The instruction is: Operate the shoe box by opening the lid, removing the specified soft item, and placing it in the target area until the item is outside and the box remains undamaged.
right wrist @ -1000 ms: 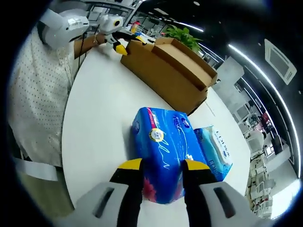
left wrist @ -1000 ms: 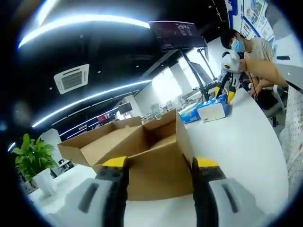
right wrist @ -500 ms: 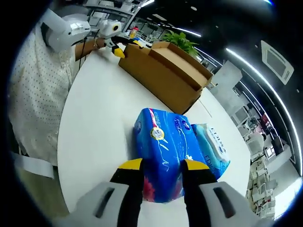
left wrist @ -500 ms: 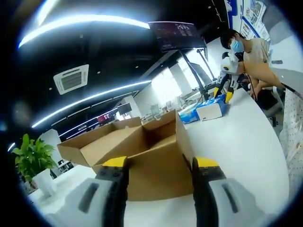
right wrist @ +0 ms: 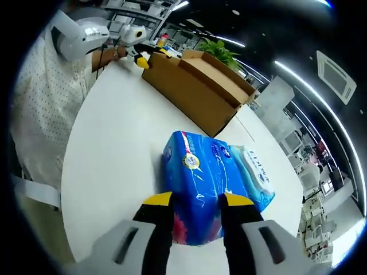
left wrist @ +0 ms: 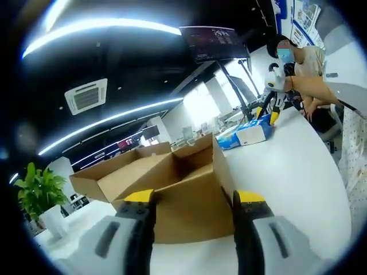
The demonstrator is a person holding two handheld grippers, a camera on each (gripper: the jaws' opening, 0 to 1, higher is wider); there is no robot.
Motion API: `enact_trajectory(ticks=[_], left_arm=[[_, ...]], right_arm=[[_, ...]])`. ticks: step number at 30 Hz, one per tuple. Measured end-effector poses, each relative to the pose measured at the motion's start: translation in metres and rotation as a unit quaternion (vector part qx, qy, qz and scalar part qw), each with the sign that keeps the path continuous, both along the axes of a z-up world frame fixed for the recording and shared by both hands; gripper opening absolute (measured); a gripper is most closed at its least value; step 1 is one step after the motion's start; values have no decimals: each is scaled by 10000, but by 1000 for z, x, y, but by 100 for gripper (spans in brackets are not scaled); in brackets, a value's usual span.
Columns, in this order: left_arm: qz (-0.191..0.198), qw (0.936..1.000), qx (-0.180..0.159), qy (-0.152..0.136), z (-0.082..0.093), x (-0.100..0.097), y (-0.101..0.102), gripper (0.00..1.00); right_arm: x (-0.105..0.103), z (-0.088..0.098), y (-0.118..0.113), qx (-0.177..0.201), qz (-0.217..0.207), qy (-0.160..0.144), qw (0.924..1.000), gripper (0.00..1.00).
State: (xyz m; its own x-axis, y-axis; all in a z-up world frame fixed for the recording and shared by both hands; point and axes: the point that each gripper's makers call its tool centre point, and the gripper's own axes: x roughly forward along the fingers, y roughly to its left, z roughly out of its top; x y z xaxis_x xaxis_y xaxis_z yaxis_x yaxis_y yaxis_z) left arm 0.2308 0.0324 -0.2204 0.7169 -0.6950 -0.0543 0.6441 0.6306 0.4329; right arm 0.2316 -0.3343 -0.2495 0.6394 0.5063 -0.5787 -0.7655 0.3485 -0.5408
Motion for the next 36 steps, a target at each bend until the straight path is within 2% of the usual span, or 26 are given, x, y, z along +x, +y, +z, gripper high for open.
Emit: enact_trajectory(ticks=[6, 13, 23, 24, 26, 32, 36], left_arm=[[-3, 10000, -8, 1, 0, 0, -1, 55], [-2, 10000, -5, -2, 0, 0, -2, 55], [0, 10000, 3, -6, 0, 0, -2, 55], [1, 10000, 4, -6, 0, 0, -2, 55], [1, 10000, 4, -8, 1, 0, -2, 55], [-7, 10000, -1, -2, 1, 1, -2, 55], [-12, 10000, -10, 2, 1, 2, -2, 55]], right_arm=[[5, 0, -6, -188, 82, -56, 9998, 33], [12, -2, -8, -174, 35, -113, 9998, 36], [17, -4, -8, -98, -123, -178, 9997, 44], [16, -2, -8, -36, -149, -150, 9998, 45], [12, 4, -3, 415, -286, 97, 9987, 44], [13, 42, 37, 1268, 265, -222, 9913, 43], [20, 55, 54, 1447, 465, -346, 9878, 45]])
